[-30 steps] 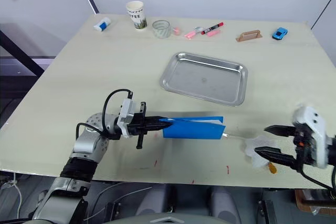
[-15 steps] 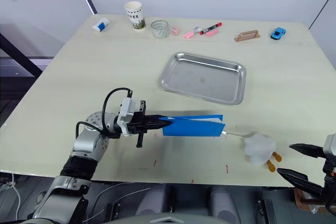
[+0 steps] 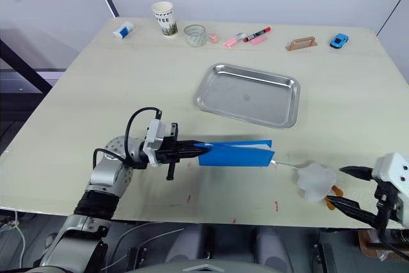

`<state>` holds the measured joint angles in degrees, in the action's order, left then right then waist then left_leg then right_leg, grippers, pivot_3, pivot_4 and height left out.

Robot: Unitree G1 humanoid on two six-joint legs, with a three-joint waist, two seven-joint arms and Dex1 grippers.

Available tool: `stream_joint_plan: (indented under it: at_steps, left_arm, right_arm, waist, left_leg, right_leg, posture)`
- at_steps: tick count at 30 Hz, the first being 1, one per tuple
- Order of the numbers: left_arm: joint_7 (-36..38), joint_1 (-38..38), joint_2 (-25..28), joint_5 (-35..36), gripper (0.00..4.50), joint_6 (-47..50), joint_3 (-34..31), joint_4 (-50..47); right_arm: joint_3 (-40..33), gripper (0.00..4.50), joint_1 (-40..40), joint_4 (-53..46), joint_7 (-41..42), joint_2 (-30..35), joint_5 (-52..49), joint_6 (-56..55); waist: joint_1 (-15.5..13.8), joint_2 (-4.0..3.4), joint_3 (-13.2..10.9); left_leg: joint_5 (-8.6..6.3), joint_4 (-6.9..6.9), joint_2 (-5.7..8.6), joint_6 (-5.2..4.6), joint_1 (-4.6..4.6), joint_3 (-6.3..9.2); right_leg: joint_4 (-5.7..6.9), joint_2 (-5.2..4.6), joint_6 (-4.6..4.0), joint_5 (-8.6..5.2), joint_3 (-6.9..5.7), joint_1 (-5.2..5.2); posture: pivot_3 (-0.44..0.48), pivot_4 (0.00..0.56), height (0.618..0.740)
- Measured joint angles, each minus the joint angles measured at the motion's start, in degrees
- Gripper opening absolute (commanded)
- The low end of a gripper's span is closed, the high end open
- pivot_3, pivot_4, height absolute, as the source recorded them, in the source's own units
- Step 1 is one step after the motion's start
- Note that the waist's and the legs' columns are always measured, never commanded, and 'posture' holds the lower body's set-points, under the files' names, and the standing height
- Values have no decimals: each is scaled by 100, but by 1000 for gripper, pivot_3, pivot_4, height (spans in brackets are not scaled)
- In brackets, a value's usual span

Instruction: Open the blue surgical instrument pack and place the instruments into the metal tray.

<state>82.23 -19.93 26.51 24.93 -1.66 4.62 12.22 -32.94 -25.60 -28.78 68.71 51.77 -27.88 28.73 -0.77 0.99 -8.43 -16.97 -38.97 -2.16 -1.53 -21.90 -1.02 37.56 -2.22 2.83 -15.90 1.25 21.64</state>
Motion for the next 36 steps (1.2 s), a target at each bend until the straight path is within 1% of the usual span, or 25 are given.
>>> stream_joint_plan:
  at_steps: [2,4,5,6,7,8,9,10,12,13,14,15,16,17,19,20,25,28,33,36]
  left_arm:
    - [-19,-2,-3,-2,0,3,8,-16]
    - [-27,0,-5,-2,0,3,20,-27]
    - [-54,-3,-8,-4,0,3,32,-32]
    - [-58,-3,-8,-4,0,3,34,-33]
    - [-92,-8,-9,-8,0,3,40,-34]
    - [-98,-10,-15,-11,0,3,43,-37]
    - [-117,-9,-13,-16,0,2,43,-38]
    - [-126,-10,-19,-18,0,2,44,-38]
    - [-135,-11,-21,-29,0,-2,46,-38]
    - [-133,-13,-22,-59,0,-27,48,-38]
    - [-133,-17,-22,-66,0,-37,49,-38]
    - [-135,-18,-22,-68,0,-37,49,-38]
    - [-141,-27,-23,-76,0,-37,50,-38]
    - [-145,-41,-28,-92,0,-35,50,-38]
    - [-144,-59,-37,-111,0,-33,55,-39]
    - [-143,-63,-42,-115,0,-26,60,-40]
    - [-83,-150,-43,-126,0,-12,131,-36]
    - [52,-266,-47,-144,0,-39,240,4]
    - [180,-297,-80,-125,0,-83,262,147]
    - [285,-377,-98,-138,0,-176,276,318]
  right_arm:
    - [512,4200,403,273,-156,54,220,-62]
    - [779,4200,552,392,-231,60,309,-74]
    - [1121,4200,734,553,-331,113,475,-58]
    - [1147,4200,743,567,-339,118,488,-58]
    - [1458,4200,895,759,-428,194,687,-65]
    - [1524,3991,926,796,-451,203,733,-62]
    - [1691,3693,1052,915,-498,206,806,-64]
    - [1745,3536,1098,941,-514,206,833,-66]
    - [1863,2544,1185,964,-515,249,847,-86]
    - [1868,2383,1210,948,-513,298,850,-112]
    - [1867,2383,1215,934,-513,323,848,-113]
    - [1857,1718,1212,893,-514,336,810,-51]
    - [1830,1493,1207,798,-512,355,716,51]
    - [1787,979,1193,692,-511,387,646,150]
    - [1669,268,1169,601,-502,420,531,273]
    - [1422,18,1140,472,-465,432,311,482]
    - [934,18,1211,260,-395,509,-254,971]
    - [664,18,1356,236,-365,662,-544,1200]
    - [639,18,1362,254,-257,814,-646,1249]
    - [567,18,1379,253,-107,1009,-778,1359]
  waist:
    - [3,2,-2]
    - [-6,0,-2]
    - [-8,0,-2]
    - [-8,0,-2]
    - [-4,0,-2]
    - [-4,0,-3]
    - [-1,1,-2]
    - [0,0,-2]
    - [-1,0,-2]
    - [-2,0,-2]
    - [-3,1,-2]
    - [-2,1,-2]
    - [-2,0,-2]
    - [-3,0,-2]
    - [-7,0,-2]
    - [-9,0,-2]
    - [-9,0,-2]
    - [-6,0,-2]
    - [-6,0,-2]
    - [-6,0,-2]
  left_leg:
    - [0,0,1,0,0,-2]
    - [0,-1,1,0,-1,-1]
    - [0,-1,1,0,-2,-1]
    - [0,-1,1,0,-3,-1]
    - [0,-1,1,0,-2,-1]
    - [0,-3,1,0,-4,-1]
    - [0,-3,1,0,-1,-2]
    - [0,-3,1,0,-1,-2]
    - [0,-3,0,0,1,-1]
    - [0,-4,1,0,0,-2]
    - [0,-5,0,0,0,-2]
    - [0,-5,0,0,0,-2]
    - [0,-5,0,0,0,-1]
    - [0,-5,-1,0,0,-1]
    - [0,-6,0,0,-2,0]
    - [0,-8,0,0,-2,-1]
    - [0,-10,0,0,-4,1]
    - [0,-11,1,0,-3,1]
    - [0,-11,1,0,-5,1]
    - [0,-14,1,0,-5,0]
  right_leg:
    - [0,-1,0,0,2,0]
    - [0,-2,0,0,1,1]
    - [1,-1,0,0,1,2]
    - [1,-2,0,0,1,2]
    - [0,-2,0,0,1,1]
    - [1,-2,0,1,1,1]
    - [2,-2,0,1,2,1]
    - [2,-2,0,1,2,1]
    - [5,-1,0,1,2,0]
    - [5,-1,0,1,2,0]
    - [4,-2,0,1,2,-1]
    - [5,-2,0,1,2,0]
    - [5,-2,0,1,2,0]
    - [6,-2,0,1,1,0]
    - [6,-2,0,1,1,0]
    - [6,-2,1,1,1,0]
    - [7,-2,1,1,0,-1]
    - [5,-2,1,1,0,-1]
    - [5,-1,1,1,-1,0]
    - [6,-2,1,1,0,-1]
  posture:
    - [0,150,740]
    - [0,150,740]
    - [0,150,740]
    - [0,150,740]
    - [0,150,740]
    - [0,150,740]
    - [0,150,740]
    - [0,150,740]
    - [0,150,740]
    - [0,150,740]
    - [0,150,740]
    - [0,150,740]
    - [0,150,740]
    - [0,150,740]
    - [0,150,740]
    - [0,150,740]
    - [0,150,740]
    - [0,150,740]
    - [0,150,740]
    - [0,150,740]
